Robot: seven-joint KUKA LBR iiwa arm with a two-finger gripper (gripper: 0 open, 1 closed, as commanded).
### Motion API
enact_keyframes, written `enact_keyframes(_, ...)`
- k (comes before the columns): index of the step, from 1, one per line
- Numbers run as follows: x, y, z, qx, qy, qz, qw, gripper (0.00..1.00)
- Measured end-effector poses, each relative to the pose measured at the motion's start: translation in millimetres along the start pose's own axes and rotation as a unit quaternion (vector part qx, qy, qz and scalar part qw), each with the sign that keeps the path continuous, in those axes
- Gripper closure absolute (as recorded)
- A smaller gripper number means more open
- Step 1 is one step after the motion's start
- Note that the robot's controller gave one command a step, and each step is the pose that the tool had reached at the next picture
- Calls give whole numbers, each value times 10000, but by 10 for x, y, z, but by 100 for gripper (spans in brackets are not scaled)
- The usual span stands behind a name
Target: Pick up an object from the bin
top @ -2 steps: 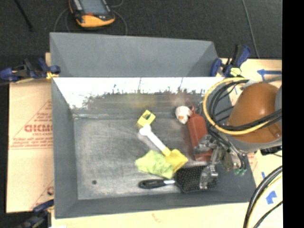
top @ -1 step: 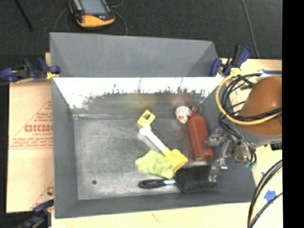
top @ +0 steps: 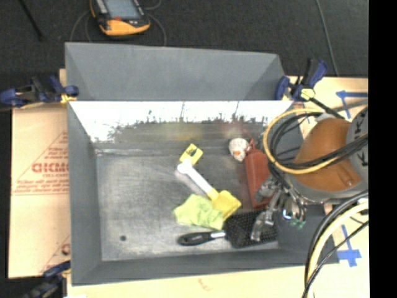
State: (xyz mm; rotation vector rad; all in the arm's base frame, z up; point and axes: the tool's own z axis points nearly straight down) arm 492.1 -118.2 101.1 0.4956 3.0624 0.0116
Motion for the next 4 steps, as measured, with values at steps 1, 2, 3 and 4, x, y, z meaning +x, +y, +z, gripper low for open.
enact_keyframes(1, -34, 54, 359, -67, 139, 32, 9999, 100)
enact_keyframes(2, -32, 54, 358, -66, 138, 30, 9999, 100)
enact_keyframes(3, -14, 54, 333, -59, 119, 36, 9999, 100)
enact_keyframes(4, 24, 48, 286, -41, 96, 52, 9999, 100)
